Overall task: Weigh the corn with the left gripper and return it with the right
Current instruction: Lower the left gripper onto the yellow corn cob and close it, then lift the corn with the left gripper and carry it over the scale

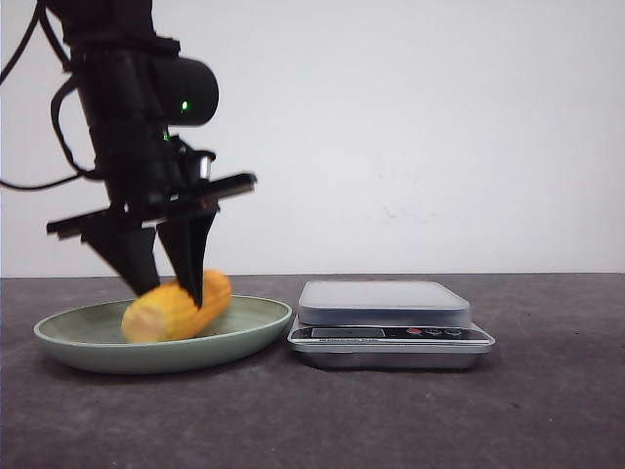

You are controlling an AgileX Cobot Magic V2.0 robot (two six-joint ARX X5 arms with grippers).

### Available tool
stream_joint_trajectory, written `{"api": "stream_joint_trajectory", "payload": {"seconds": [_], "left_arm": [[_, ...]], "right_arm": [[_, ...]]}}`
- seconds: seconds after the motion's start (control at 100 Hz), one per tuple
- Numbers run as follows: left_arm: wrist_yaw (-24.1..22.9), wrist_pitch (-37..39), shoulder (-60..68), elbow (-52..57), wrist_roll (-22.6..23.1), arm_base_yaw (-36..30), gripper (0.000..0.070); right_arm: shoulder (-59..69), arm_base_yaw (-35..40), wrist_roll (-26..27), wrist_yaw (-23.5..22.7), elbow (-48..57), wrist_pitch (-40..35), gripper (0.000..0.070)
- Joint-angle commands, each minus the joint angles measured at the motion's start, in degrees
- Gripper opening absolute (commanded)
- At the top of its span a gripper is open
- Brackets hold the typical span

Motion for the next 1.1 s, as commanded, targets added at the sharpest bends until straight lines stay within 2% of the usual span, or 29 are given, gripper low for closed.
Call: {"api": "stream_joint_trajectory", "payload": {"seconds": [0.0,0.15,0.54,0.78,1.09], "left_arm": [[-0.04,0.09,-3.10,4.72,2.93,-0.74,0.0000],[-0.09,-1.66,-8.37,12.72,6.03,-1.79,0.0000],[-0.04,-1.03,-14.19,31.10,5.86,-2.62,0.0000],[0.87,2.32,-12.74,31.87,5.68,-5.18,0.0000],[2.21,4.07,-1.73,31.87,5.44,-10.49,0.0000]], "right_arm": [[0.20,0.26,-0.63,0.17,0.90,0.39,0.0700],[0.20,0.31,-0.63,0.17,0.90,0.44,0.0700],[0.20,0.79,-0.61,0.20,0.90,0.46,0.0700],[0.20,0.79,-0.48,0.20,0.87,0.46,0.0700],[0.20,0.79,-0.44,0.20,0.85,0.46,0.0700]]}}
